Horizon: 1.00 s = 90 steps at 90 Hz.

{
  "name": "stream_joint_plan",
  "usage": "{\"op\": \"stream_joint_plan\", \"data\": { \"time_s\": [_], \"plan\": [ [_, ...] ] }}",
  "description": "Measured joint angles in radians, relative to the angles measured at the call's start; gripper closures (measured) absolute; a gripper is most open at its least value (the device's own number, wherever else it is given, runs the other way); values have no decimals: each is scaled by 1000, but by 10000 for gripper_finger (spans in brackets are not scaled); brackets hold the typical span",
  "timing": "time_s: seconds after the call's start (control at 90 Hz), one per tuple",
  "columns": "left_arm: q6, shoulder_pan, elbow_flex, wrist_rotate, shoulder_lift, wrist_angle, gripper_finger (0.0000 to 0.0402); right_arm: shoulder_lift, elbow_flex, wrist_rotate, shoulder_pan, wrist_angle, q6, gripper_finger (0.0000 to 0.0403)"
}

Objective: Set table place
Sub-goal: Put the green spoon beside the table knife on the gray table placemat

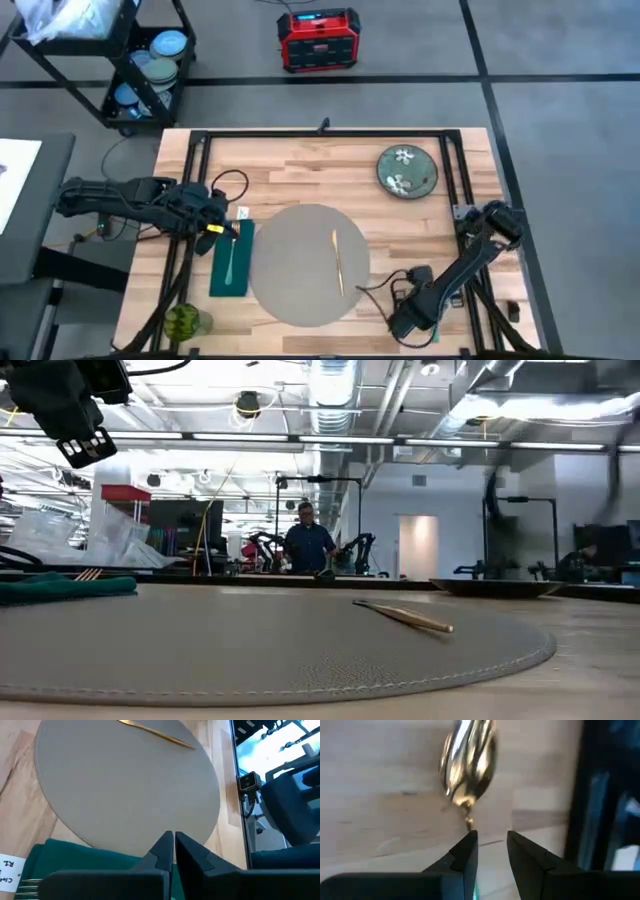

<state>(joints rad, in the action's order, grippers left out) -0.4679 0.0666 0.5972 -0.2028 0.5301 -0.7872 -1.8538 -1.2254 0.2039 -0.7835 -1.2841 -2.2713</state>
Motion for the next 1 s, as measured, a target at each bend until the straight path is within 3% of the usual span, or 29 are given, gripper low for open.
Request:
{"op": "stream_joint_plan", "data": {
  "time_s": [0.278, 1.0],
  "plan": [
    [-36, 0, 0, 0, 0, 0, 400, 64, 140, -28, 10, 221, -7, 309],
    [-101, 0, 0, 9, 0, 0, 401, 72, 257, -47, 1, 440, -7, 314]
  ]
}}
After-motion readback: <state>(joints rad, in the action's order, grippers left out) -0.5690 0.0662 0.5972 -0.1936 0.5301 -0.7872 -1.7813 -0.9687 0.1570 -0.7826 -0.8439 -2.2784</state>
